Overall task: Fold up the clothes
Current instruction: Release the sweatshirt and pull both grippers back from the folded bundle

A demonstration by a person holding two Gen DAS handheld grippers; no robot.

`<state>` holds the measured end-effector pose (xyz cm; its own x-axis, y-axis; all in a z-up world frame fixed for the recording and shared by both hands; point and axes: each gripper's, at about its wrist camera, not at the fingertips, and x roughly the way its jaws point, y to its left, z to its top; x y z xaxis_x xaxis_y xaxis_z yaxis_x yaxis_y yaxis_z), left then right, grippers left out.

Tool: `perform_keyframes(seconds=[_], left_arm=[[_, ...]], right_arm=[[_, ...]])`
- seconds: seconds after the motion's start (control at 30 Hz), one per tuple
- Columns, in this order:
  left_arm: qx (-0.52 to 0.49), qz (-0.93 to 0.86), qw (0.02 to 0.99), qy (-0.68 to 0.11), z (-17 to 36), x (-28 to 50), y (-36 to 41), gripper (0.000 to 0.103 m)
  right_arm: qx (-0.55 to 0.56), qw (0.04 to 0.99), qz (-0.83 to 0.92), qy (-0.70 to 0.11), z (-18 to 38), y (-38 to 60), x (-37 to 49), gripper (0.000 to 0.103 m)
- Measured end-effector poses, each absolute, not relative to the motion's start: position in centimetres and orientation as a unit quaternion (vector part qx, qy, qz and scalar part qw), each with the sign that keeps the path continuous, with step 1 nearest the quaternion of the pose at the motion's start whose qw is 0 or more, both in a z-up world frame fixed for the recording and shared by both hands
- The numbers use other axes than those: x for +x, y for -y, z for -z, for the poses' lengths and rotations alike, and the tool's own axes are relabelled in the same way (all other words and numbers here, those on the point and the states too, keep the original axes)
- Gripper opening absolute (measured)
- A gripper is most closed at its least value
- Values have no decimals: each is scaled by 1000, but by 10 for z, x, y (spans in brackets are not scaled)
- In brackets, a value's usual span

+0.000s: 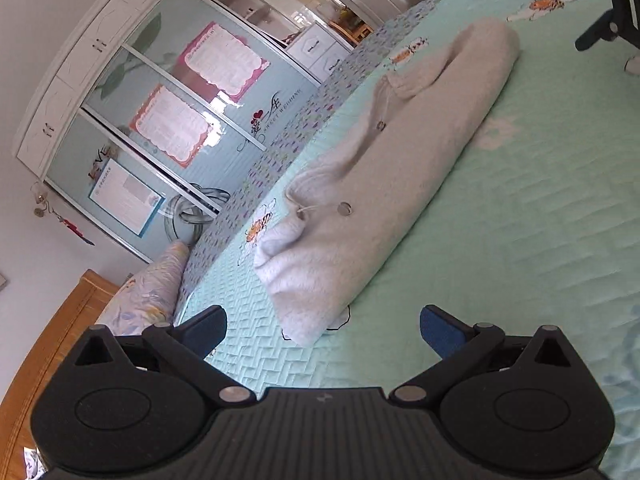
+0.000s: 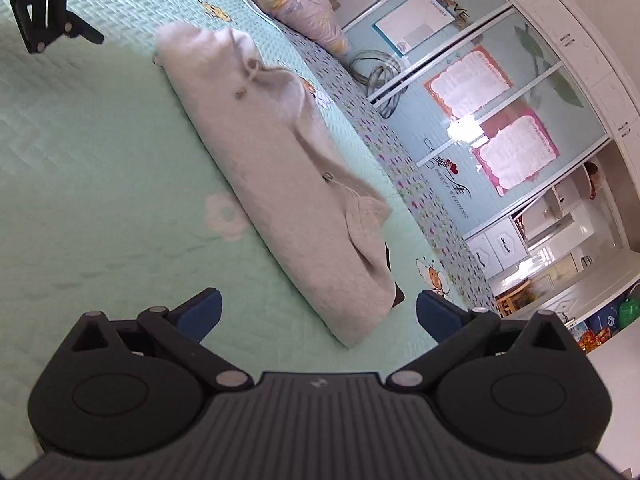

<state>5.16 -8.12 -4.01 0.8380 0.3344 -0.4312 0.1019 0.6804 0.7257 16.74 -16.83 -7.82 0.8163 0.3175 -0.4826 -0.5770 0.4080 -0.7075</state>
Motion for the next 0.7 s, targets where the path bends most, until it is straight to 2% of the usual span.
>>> perform_keyframes(seconds=[0.27, 0.7], left_arm=[[361, -39, 882, -301, 28, 52, 84, 103], [287, -34, 894, -341, 44, 98, 57, 103]], right_arm=[[-467, 822, -290, -150, 71, 165, 151, 103], [-468, 812, -292, -192, 101, 161, 200, 103]])
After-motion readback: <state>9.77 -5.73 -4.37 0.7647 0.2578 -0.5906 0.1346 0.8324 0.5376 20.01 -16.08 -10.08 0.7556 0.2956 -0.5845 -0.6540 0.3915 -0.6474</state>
